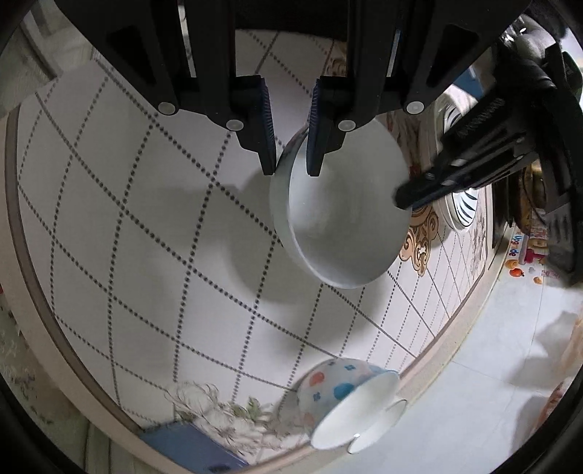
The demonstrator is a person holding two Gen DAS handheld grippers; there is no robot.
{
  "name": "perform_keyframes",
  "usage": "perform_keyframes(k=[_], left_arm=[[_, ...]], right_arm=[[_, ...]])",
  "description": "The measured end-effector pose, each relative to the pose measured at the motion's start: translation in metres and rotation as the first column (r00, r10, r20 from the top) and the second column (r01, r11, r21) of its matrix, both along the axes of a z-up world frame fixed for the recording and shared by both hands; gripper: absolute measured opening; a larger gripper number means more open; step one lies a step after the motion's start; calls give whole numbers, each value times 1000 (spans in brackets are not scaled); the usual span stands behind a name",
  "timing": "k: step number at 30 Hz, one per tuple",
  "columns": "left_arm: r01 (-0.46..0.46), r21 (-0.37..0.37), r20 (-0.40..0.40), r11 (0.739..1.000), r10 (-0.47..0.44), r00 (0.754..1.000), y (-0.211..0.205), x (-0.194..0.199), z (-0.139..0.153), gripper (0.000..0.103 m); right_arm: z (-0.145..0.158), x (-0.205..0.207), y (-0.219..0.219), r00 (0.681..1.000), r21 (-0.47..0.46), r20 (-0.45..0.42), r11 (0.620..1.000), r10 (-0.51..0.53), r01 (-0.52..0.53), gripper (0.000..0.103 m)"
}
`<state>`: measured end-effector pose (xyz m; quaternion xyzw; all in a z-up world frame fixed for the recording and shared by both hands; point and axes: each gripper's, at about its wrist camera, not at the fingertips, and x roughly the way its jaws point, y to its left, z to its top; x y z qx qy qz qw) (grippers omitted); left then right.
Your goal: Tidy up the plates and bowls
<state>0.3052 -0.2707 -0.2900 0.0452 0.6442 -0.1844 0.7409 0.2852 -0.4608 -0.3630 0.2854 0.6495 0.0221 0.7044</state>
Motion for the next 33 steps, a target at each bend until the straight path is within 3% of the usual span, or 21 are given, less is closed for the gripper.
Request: perform_keyframes(k=[2,5,6,8,12,19,22,23,24,25,26,27,33], left_arm=[[-33,-34,15,999,34,999,6,17,18,21],[-75,-70,49,995,79,996,10,45,33,45],[-89,-62,66,994,93,994,8,59,36,49],[-107,-64,78,992,112,991,4,80,34,53],[-101,-44,16,994,102,995,-18,129,12,53],[-25,-5,-79,1000,24,997,-50,171,-29,52],[-7,11,-114,1000,8,993,-57,181,-44,49],[-1,13,-109,1000,2,994,-60,183,-45,30],[11,17,-104,1000,-9,994,-63,184,-47,19],[26,41,-98,999,-22,995,-66,184,-48,15],[36,54,-85,998,-31,996,-67,185,-49,15],[41,59,-73,997,-36,997,-68,186,-47,14],[41,65,-18,997,-40,999,-68,181,-40,13]], right_arm=[[10,3,-7,1000,18,3,1000,0,0,25],[37,19,-25,998,20,57,999,-32,31,56],[43,26,-30,996,30,78,999,-45,43,62],[53,45,-41,990,54,124,997,-68,62,63],[54,96,-62,972,50,201,992,-122,114,63],[19,175,-73,971,60,173,986,-162,154,63],[-2,196,-70,980,71,125,986,-157,149,58],[-7,200,-69,982,66,119,988,-146,139,52],[-13,205,-66,985,56,108,990,-133,128,42],[-17,207,-65,986,53,103,991,-127,122,36],[-21,209,-63,988,55,102,992,-119,114,21],[-25,211,-61,989,51,100,993,-111,106,15],[-21,216,-45,989,-46,141,997,-48,55,13]])
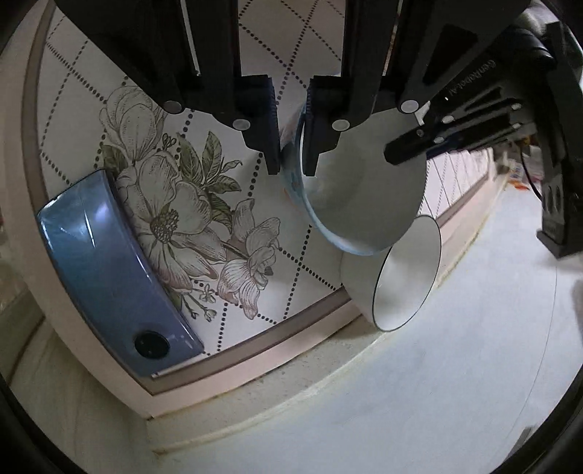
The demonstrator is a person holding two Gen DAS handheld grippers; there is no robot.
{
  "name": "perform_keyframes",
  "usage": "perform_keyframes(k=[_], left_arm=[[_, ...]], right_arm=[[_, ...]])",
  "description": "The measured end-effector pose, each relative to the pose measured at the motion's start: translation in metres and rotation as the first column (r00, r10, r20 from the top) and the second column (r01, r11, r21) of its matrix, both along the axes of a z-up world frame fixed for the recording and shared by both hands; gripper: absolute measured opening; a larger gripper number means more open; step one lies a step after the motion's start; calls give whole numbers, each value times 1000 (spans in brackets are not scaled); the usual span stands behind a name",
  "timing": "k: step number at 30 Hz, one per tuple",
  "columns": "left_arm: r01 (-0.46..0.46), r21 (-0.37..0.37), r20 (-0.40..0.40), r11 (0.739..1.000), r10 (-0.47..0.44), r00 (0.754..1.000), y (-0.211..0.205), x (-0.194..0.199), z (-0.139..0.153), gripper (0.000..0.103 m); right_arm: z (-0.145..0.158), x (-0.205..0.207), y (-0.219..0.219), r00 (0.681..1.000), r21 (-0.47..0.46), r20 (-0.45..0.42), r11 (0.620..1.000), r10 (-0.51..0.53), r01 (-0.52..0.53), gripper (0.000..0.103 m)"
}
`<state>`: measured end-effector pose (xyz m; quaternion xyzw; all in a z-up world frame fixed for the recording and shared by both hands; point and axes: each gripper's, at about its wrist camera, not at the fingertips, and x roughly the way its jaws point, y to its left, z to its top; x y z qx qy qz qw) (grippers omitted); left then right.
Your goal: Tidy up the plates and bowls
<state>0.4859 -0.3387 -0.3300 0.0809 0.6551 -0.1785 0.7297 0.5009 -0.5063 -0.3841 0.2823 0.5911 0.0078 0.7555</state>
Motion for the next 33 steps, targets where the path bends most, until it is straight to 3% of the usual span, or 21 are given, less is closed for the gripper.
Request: perform_keyframes(k=[7,18,25,33], left_arm=[[11,-17,33,1000,-11,999,10,-23,27,13],[77,-112,51,991,-72,996,32,-115,95,13],[94,-108,21,990,-92,995,42,-166,91,13],[85,-48,-7,995,-85,996,44,-186,61,13]], right_arm=[[14,-18,14,999,-29,26,999,28,-27,12],[96,-117,23,993,-60,101,996,66,-61,13],[111,-184,41,993,-70,71,994,91,-86,13],[76,-220,58,992,-49,13,991,128,-127,13]])
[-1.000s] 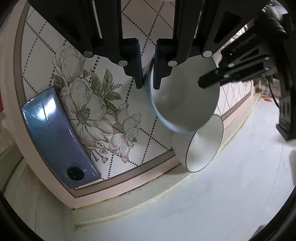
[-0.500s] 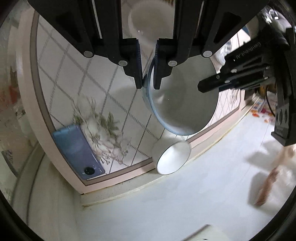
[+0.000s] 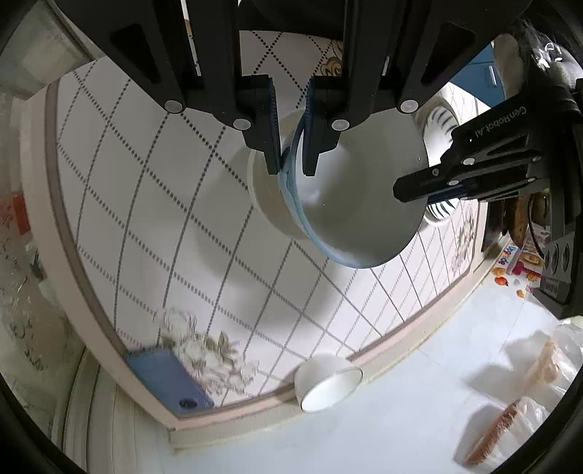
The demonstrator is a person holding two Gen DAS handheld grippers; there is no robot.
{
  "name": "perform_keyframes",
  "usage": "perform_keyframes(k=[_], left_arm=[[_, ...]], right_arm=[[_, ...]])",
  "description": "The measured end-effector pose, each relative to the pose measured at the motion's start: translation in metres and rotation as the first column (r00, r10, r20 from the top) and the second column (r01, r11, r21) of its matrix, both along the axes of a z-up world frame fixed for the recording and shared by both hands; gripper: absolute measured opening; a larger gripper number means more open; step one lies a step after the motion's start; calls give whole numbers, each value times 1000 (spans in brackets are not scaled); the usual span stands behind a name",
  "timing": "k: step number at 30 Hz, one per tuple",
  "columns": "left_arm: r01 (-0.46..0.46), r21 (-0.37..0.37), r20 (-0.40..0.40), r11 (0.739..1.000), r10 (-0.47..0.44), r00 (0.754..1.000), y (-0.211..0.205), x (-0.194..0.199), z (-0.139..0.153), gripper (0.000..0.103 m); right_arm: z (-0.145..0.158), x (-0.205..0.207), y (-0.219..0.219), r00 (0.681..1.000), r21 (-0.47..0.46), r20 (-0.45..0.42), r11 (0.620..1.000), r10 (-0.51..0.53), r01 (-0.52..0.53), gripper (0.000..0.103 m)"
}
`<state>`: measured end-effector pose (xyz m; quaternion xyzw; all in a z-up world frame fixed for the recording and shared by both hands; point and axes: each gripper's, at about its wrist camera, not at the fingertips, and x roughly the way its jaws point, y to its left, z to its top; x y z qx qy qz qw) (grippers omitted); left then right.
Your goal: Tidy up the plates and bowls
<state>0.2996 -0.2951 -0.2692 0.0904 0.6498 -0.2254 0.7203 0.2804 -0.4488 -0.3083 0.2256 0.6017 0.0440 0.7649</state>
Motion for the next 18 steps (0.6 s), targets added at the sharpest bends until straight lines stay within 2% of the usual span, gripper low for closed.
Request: perform_keyframes(k=[18], left_arm=[[2,36,-1,999,-2,1000,-9,1,-17,13]], right_arm=[[-20,2,-5,1000,14,-11,1000,-17,17,14]])
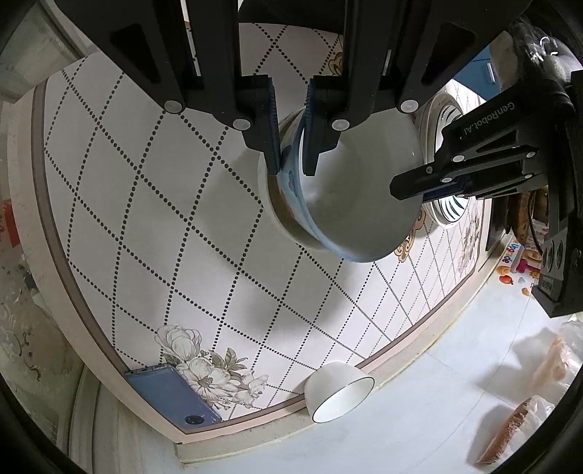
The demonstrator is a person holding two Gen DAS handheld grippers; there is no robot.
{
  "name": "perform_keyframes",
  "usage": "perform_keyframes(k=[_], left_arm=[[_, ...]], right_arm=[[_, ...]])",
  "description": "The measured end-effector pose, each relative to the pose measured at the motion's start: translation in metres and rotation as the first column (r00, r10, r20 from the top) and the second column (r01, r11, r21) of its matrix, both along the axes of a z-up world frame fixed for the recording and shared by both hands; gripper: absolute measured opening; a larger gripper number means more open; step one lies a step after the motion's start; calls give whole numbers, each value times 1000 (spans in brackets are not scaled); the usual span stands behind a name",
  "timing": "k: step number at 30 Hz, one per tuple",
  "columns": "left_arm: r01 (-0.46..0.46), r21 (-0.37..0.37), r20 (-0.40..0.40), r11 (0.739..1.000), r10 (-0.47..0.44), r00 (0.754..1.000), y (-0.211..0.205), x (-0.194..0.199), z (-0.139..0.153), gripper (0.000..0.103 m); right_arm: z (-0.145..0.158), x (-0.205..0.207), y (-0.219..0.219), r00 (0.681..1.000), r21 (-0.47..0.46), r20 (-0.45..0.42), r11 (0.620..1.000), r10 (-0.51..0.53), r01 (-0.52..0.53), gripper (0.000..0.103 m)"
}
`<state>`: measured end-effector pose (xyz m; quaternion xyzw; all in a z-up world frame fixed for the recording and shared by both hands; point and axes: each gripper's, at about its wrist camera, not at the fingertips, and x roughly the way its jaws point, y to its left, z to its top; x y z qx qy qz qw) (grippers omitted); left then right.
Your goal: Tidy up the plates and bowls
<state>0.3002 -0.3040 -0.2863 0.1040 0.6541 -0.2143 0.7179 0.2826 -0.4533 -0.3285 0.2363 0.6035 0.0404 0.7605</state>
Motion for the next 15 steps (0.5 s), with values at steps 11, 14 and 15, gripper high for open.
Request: perform_keyframes(k=[11,14,15], left_arm=[[-7,13,-23,1000,7,1000,-1,4,-9,13],[-5,30,-23,1000,6,1000,-2,4,-12,13],[-6,34,-21,999,7,1000,-1,5,-11,13]], right_arm=[[-7,2,0,1000,8,-29,1000,-3,3,14],[-8,6,-1,999,2,-34,1000,2,-2,14],[-8,7,-2,999,9,-39,1000,0,0,15]])
